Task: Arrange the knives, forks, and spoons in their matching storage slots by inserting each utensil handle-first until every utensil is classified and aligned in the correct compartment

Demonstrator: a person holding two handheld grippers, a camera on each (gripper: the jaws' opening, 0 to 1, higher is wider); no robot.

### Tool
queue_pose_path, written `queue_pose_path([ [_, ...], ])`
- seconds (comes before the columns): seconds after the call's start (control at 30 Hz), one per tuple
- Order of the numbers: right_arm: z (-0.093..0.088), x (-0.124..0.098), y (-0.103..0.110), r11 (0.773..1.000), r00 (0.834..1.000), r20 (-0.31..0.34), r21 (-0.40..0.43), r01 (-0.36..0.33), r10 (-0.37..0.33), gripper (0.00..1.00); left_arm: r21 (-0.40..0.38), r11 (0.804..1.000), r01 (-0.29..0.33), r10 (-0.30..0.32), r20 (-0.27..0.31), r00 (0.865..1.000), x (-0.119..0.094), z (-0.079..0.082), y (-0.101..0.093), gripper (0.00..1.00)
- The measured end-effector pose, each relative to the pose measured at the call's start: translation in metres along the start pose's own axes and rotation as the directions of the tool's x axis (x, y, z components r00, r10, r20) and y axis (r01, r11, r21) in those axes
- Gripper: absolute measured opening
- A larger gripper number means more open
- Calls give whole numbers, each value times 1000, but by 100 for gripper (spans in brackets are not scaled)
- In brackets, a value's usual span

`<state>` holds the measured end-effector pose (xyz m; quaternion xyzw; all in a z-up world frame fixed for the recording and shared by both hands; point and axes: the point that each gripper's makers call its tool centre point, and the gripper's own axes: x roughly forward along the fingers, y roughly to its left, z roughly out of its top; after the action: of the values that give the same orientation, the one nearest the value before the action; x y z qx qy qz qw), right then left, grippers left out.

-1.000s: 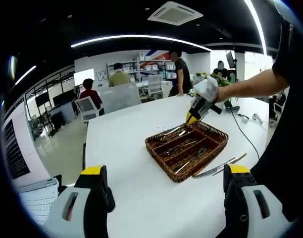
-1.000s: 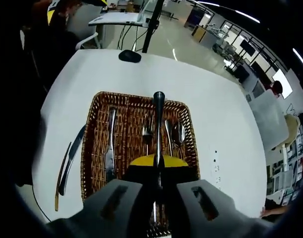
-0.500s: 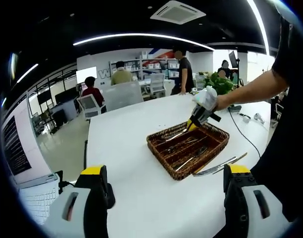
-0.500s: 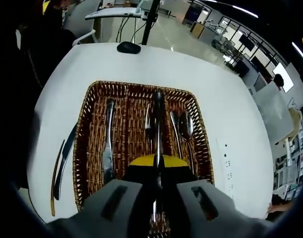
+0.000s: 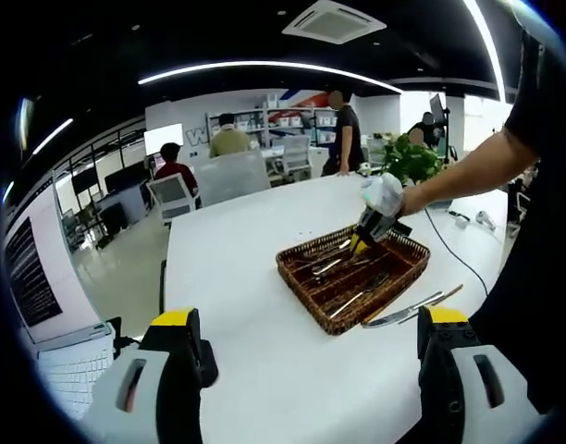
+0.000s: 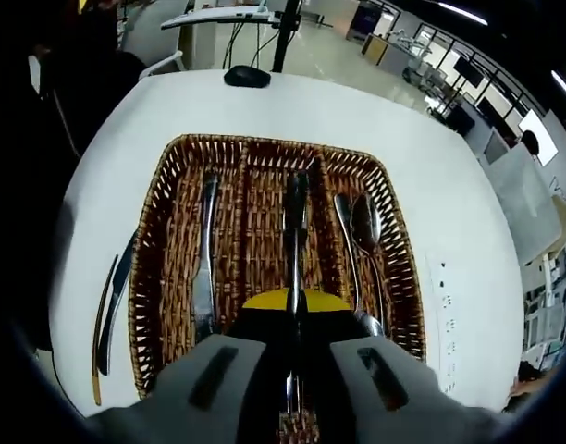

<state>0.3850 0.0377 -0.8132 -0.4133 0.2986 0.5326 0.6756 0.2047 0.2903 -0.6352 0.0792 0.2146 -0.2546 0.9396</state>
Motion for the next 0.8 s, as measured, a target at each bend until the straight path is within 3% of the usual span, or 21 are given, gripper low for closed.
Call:
queue_pose_path([
  [0.57,-9,29,17,997,997,-39,-3,-73,73,0,-24,999,-24,24,-14,1000,-8,-8,0,99],
  [0.8,-18,41,18,996,994,-63,43,-84,86,0,-29,999,-38,37,-26,999,-12,-13,2,99],
])
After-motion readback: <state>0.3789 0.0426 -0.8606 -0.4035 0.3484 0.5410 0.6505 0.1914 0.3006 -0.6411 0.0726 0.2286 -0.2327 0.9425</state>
